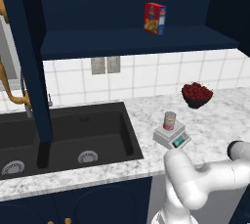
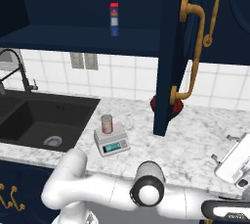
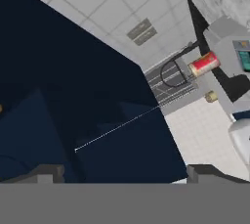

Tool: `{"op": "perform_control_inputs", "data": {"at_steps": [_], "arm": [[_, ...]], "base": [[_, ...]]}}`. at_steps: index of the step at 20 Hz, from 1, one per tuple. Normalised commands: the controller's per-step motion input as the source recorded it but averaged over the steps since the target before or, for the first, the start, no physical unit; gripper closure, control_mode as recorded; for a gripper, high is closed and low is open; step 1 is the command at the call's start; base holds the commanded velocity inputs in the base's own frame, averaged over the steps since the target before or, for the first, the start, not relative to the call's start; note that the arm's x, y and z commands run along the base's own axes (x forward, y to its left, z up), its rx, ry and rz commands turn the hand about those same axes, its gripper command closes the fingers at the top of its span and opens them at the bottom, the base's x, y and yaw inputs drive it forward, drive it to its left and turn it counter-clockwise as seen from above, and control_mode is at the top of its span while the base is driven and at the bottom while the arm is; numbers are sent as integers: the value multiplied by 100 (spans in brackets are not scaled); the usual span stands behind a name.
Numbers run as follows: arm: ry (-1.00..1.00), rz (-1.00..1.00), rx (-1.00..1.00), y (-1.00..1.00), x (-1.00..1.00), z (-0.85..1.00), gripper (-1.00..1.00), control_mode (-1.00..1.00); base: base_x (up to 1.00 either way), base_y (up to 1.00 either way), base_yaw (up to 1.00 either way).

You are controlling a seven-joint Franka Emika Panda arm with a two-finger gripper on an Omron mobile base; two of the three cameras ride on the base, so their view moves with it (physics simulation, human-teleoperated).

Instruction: Pick the canned food and place it on the digital scale for weighing, and close the cabinet.

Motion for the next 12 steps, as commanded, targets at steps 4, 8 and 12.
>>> {"op": "perform_control_inputs", "data": {"at_steps": [4,8,12], "arm": [[3,1,-38,68,-27,-41,-100,-100],[1,2,-39,67,-14,-46,-100,-100],[1,0,-3,6,0,-6,-100,-100]], "base": [[0,0,0],[0,0,0],[0,0,0]]}}
